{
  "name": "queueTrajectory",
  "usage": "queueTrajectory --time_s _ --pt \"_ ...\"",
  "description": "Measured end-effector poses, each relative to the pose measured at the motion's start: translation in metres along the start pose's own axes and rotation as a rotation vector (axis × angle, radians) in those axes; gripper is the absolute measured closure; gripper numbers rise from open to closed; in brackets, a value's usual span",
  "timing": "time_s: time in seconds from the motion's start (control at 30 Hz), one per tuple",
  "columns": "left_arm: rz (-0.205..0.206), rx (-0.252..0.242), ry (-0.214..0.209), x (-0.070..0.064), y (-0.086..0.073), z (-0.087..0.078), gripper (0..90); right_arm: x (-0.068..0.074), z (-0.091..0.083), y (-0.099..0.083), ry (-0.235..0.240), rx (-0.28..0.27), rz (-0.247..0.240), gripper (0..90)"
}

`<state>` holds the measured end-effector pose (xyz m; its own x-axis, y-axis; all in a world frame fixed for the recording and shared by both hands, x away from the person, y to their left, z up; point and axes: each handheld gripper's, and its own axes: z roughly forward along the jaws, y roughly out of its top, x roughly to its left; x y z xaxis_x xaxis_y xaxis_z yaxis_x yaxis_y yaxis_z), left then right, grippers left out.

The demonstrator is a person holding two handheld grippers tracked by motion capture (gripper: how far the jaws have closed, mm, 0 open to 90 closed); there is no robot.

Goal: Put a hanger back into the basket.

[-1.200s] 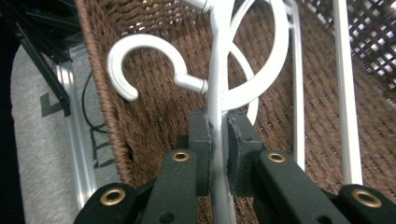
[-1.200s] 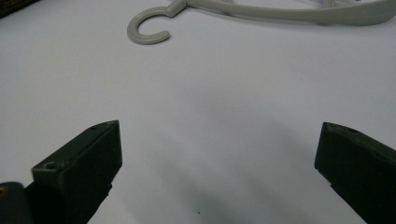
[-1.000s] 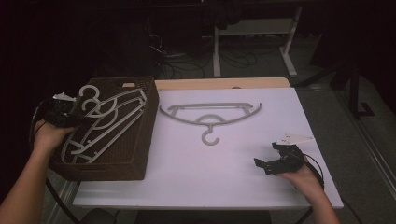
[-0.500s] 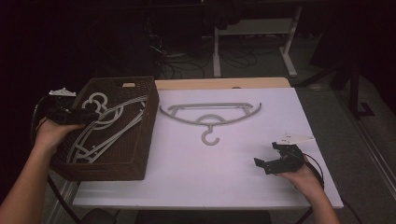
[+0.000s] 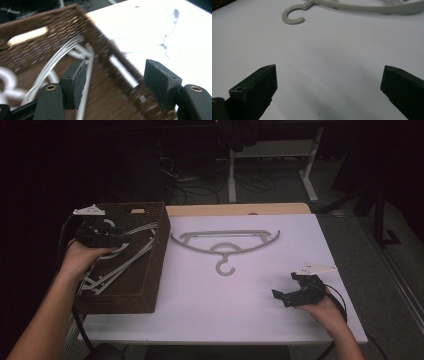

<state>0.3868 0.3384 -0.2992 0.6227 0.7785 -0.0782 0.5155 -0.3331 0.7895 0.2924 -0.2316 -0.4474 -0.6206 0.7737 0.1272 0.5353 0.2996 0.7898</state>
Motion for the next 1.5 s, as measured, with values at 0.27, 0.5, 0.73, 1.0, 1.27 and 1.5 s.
queueTrajectory --time_s 0.27,0.5,0.73,1.0,1.27,1.5 --pt "0.038 -0.032 -0.084 -0.046 0.024 0.028 37.2 0.0 -0.001 0.001 0.001 -0.005 -0.004 0.8" --pt "0.054 -0.025 -0.137 -0.075 0.038 0.055 46.2 0.0 -0.001 0.001 0.008 -0.006 -0.006 0.8" --pt "0.087 -0.004 -0.175 -0.113 0.049 0.095 58.1 0.0 -0.001 0.001 0.015 -0.006 -0.008 0.8" --pt "0.086 0.014 -0.208 -0.138 0.056 0.147 79.3 0.0 0.0 0.001 0.018 -0.007 -0.008 0.8" --pt "0.114 0.067 -0.223 -0.156 0.054 0.206 89.9 0.0 -0.001 0.001 0.028 -0.009 -0.009 0.8" --pt "0.163 0.094 -0.214 -0.172 0.056 0.257 90.0 0.0 0.0 0.001 0.036 -0.009 -0.015 0.8"
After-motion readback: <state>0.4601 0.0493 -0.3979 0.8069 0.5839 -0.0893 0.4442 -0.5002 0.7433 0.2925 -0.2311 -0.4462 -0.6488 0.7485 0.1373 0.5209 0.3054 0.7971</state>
